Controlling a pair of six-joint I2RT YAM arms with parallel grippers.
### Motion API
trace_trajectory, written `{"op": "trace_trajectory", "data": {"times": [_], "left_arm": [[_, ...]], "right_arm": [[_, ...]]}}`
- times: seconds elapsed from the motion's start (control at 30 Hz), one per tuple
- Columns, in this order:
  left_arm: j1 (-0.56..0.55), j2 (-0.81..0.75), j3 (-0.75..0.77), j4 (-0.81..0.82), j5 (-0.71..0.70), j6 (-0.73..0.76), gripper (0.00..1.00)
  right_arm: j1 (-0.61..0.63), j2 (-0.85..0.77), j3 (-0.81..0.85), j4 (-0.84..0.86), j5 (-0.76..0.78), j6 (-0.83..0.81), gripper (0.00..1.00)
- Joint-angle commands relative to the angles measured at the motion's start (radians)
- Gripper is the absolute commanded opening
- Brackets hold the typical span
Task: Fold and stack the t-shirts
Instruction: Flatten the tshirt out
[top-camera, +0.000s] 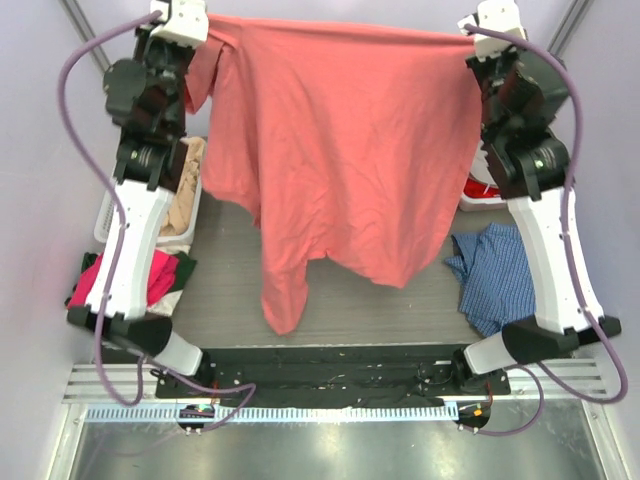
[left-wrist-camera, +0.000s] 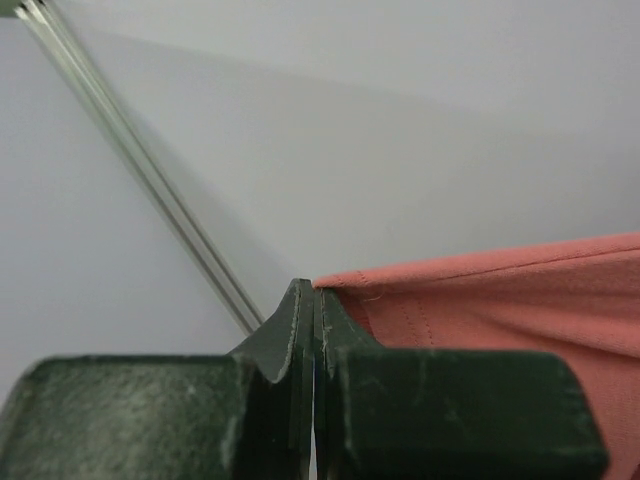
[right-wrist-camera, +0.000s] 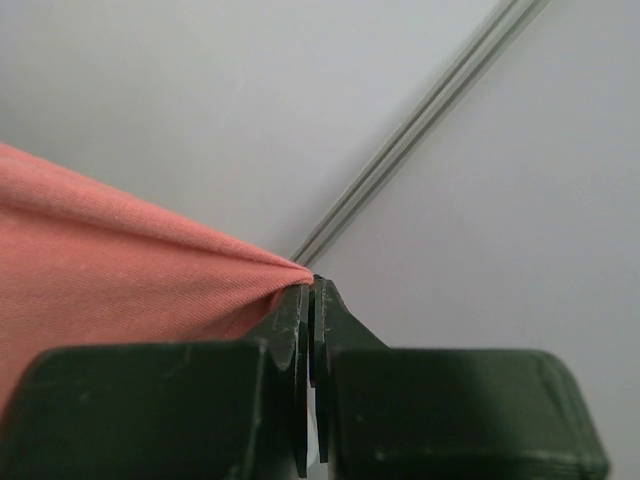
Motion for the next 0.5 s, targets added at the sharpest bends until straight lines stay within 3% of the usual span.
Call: {"op": "trace_trajectory", "data": {"times": [0.0,0.13,0.17,0.3,0.47], "left_arm": [[0.110,0.171,0.223,0.052,-0.183,0.030,0.00],[0.140,0.400,0.606,-0.065,-0.198,0.024,0.00],[0.142,0.441,0.635,-0.065,-0.198,0.030,0.00],[0.145,0.388,0.554,0.050,-0.198,0.046,0.00],[0.179,0.266,0.364,0.139,-0.212,-0.005,0.00]], "right_arm": [[-0.070,0.133,0.110,0.071,0.167,-0.056,0.01],[-0.079,0.273,0.285,0.057,0.182,-0.070,0.01],[-0.079,0.293,0.317,0.050,0.184,-0.073,0.01],[-0.079,0.350,0.437,0.050,0.193,-0.098,0.01],[-0.081,0.306,0.414,0.054,0.192,-0.092,0.01]]}}
